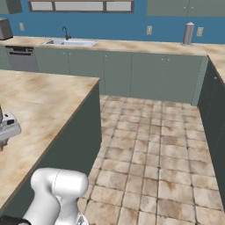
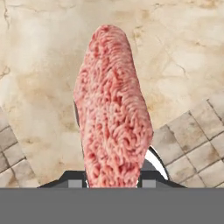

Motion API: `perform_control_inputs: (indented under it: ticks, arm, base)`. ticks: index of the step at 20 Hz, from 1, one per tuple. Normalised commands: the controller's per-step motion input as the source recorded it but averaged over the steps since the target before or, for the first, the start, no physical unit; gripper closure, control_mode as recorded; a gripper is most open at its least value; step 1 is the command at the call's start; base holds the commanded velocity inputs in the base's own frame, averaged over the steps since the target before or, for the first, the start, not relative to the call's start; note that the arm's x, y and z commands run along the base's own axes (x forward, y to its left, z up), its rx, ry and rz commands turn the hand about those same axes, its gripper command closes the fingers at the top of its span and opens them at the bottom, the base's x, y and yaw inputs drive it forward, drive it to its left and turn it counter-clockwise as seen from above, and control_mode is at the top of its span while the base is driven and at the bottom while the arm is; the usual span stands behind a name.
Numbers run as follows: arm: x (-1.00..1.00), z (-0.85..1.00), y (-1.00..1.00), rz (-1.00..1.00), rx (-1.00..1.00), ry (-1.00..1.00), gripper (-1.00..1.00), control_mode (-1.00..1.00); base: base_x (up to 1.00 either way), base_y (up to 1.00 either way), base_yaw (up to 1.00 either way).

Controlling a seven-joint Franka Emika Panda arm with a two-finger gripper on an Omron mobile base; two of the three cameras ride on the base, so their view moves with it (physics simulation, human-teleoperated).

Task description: Open the fridge, remove the apple, lemon, and steak, and place them on any counter.

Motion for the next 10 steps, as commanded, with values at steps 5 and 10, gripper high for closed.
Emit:
perform_control_inputs:
  ticks: [5,10]
  arm:
    - [0.75,-0.78,0.51,0.11,-0.09,0.07,1.00,-1.00]
    - [0.80,-0.63,0.36,0.11,-0.04,0.21,1.00,-1.00]
  base:
    - [0.00,0.00,0.00]
    - [0.00,0.00,0.00]
